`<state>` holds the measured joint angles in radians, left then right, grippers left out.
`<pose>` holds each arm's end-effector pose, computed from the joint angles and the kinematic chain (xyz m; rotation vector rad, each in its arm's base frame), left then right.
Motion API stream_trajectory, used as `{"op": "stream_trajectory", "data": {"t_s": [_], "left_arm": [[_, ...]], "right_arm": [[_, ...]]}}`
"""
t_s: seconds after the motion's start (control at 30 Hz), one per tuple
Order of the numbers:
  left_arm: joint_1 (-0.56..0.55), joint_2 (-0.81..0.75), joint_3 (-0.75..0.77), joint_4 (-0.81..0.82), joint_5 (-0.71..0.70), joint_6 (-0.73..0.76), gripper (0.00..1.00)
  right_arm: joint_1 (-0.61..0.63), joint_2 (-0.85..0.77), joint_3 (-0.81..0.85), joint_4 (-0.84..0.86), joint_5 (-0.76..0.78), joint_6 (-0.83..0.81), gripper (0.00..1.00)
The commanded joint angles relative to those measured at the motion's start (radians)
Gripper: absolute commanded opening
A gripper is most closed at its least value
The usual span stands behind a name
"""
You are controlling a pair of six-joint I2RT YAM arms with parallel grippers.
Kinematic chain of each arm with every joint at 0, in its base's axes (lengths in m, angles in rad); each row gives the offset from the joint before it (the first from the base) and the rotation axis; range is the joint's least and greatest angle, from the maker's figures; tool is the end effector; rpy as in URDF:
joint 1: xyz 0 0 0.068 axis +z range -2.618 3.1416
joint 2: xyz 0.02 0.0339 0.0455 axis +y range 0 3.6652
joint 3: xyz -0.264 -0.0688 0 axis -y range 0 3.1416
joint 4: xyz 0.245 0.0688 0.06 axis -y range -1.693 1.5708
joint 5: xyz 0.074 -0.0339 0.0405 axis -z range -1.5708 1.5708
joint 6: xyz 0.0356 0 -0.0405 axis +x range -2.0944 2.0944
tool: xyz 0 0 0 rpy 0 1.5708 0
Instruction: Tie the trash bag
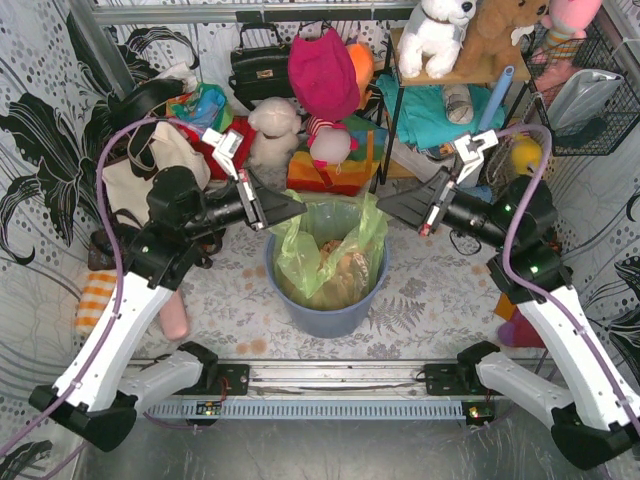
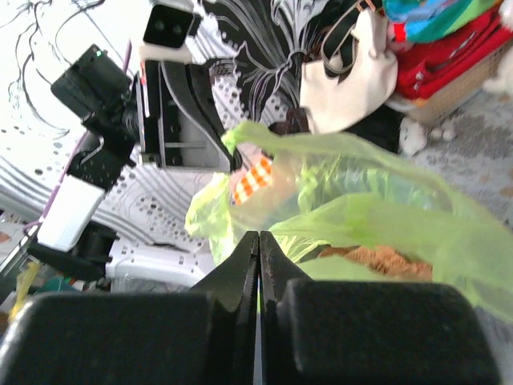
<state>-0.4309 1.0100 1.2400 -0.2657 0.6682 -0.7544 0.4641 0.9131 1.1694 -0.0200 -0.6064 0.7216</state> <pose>0.1783 -0.1062 0.4477 0.2899 1.7799 -1.4140 0.1526 0.0991 0.4668 -0.3761 1.4774 1.3725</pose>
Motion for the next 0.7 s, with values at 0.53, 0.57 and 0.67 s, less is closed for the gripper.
{"op": "stream_trajectory", "data": {"t_s": [0.53, 0.57, 0.67], "left_arm": [[0.004, -0.105, 0.265, -0.492, -0.288, 0.110, 0.01], [0.004, -0.104, 0.283, -0.511, -0.323, 0.113, 0.03], [0.003, -0.106, 0.320, -0.514, -0.375, 0.110, 0.08]], "right_arm": [[0.000, -0.194, 0.084, -0.514, 0.039, -0.092, 0.00], [0.000, -0.188, 0.114, -0.536, 0.071, -0.092, 0.00], [0.000, -0.163, 0.169, -0.574, 0.139, -0.072, 0.00]]}}
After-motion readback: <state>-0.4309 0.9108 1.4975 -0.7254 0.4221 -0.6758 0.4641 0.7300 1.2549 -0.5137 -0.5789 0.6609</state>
